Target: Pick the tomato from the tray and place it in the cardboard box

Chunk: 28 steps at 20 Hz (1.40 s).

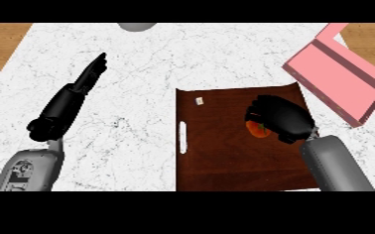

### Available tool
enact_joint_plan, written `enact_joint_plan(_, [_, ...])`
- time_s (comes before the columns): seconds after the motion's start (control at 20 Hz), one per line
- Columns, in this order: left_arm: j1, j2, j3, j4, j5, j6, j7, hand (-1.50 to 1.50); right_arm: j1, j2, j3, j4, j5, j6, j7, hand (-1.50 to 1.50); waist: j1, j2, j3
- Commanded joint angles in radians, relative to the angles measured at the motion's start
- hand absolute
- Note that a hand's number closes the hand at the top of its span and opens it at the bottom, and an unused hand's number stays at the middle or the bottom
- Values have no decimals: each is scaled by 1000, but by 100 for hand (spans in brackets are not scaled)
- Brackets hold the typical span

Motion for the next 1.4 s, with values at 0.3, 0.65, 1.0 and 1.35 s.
enact_joint_plan(0.3, [-39, -12, 14, 31, -7, -8, -1, 0, -70, 147, -56, 113, -14, 5, 121, 150, 7, 12, 10])
enact_joint_plan(0.65, [-20, -2, 9, 4, -5, -23, -4, 0, -240, 290, -208, 163, -84, 265, 563, 150, 22, 10, 10])
enact_joint_plan(1.0, [-5, -22, 15, 4, -18, -10, -3, 0, -357, 295, -159, -24, -60, 291, 697, 150, -4, 5, 10])
enact_joint_plan(1.35, [40, -9, 32, -14, -4, -23, -11, 0, -439, 289, -381, -187, -158, 301, 914, 150, -8, 1, 10])
